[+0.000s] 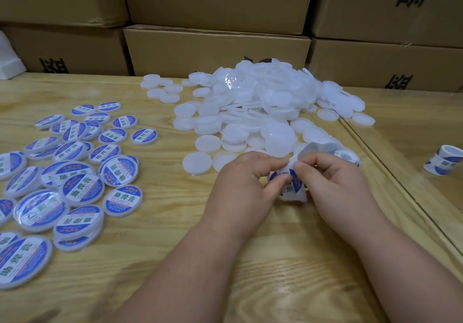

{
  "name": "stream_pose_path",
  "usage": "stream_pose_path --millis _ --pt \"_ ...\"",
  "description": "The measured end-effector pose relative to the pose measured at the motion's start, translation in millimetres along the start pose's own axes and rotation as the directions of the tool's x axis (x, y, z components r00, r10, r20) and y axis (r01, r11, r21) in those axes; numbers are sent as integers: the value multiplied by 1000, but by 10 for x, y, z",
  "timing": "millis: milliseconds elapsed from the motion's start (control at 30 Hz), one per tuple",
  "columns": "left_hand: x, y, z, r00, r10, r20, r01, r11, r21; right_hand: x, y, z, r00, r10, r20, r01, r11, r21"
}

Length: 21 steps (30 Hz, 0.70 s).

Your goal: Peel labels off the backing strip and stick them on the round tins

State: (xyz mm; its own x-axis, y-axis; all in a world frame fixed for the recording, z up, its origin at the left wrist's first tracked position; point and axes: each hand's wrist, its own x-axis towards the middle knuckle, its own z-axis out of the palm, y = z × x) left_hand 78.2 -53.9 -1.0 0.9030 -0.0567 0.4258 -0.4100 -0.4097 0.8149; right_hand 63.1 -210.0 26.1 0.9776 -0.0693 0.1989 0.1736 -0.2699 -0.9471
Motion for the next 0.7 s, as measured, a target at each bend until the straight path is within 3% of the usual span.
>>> stream_pose_path --millis 700 --pt "-10 2 4 998 40 -42 -41 999 -18 52 -10 -14 979 82 -189 -80 997 19"
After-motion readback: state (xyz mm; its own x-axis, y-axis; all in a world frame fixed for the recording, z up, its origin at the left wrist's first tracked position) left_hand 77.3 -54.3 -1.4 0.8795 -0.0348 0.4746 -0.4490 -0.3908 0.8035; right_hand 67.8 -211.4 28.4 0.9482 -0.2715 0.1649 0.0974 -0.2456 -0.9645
